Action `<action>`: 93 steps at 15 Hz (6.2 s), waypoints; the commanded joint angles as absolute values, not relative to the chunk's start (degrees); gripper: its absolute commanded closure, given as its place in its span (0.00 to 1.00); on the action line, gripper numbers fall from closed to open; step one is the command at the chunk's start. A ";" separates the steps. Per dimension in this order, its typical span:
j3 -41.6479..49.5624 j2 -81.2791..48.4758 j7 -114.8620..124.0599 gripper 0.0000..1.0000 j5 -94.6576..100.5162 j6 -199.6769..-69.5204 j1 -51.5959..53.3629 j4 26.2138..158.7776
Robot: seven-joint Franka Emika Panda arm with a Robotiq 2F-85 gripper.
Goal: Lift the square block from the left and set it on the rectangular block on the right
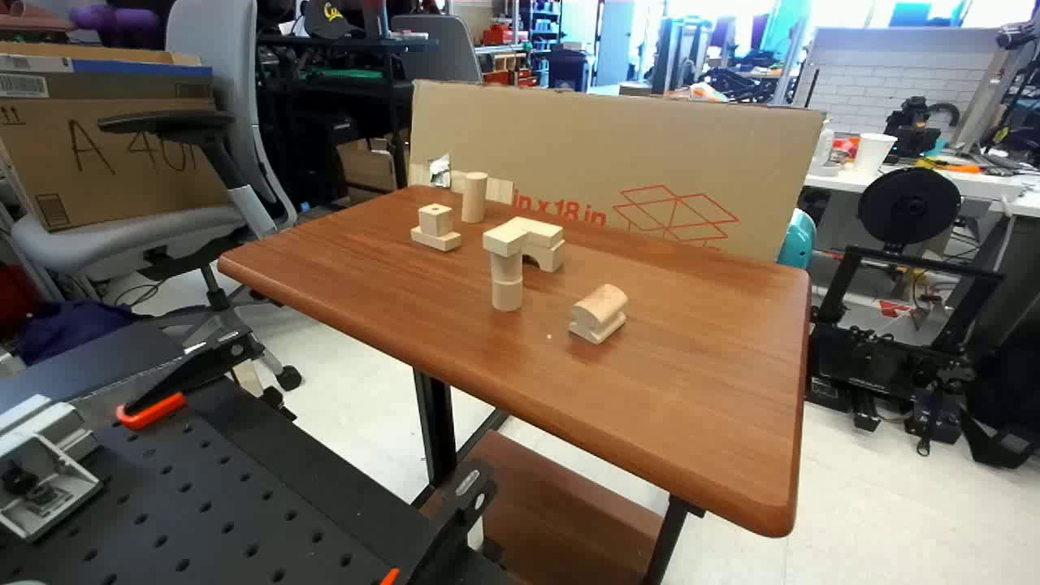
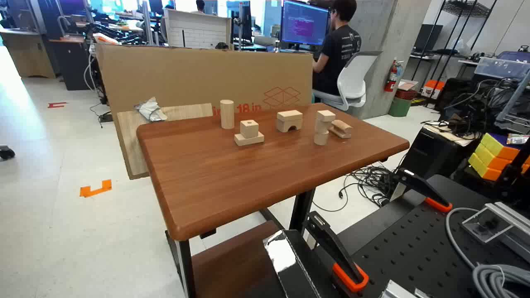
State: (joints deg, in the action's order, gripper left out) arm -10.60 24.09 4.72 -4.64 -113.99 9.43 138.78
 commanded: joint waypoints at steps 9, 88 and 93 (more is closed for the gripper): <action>-10.44 24.06 4.79 0.00 -4.56 -113.89 9.61 138.69; -0.51 -28.63 6.98 0.91 1.45 -126.72 1.88 105.57; 0.29 -30.14 6.93 0.91 2.29 -126.05 1.86 104.30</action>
State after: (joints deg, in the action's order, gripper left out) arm -0.43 -28.74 8.20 2.13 -128.00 1.93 106.56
